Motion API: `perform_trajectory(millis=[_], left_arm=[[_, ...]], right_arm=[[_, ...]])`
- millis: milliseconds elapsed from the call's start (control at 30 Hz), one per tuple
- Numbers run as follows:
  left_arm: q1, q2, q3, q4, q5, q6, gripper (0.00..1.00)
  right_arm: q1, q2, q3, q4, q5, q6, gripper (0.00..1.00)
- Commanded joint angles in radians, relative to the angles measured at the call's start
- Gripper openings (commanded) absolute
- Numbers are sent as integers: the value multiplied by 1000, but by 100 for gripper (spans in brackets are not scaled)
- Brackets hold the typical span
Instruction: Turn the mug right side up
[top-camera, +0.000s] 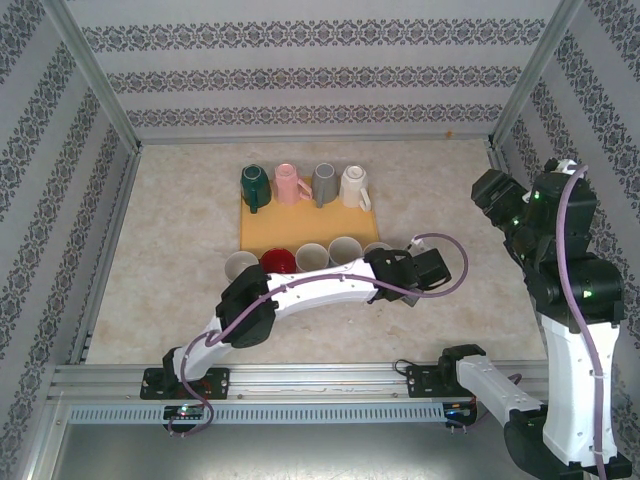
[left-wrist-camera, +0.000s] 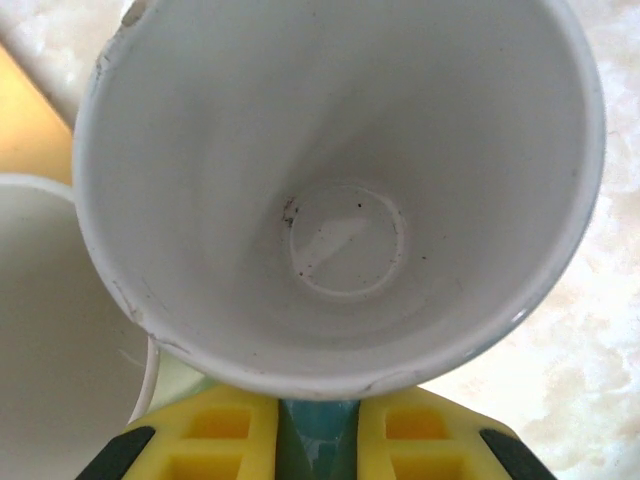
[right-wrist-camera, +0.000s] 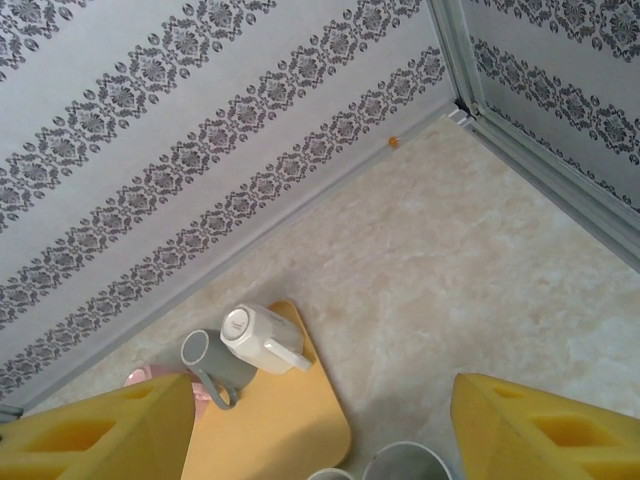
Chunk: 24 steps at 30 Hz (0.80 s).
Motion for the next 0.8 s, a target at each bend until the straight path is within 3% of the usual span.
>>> perform_trajectory(millis=[0,400,767], left_arm=[[-16,5,27,-2,-60,-85,0],[-15,55,45,-21,-66,-97,0],[-16,56,44,-43,-82,-84,16]], right_arm=[[-4,-12,-24,18,-13,-15,69],[-5,-22,-77,49,-44,-17,68],[-5,-32,-116,77,-73,-15,69]])
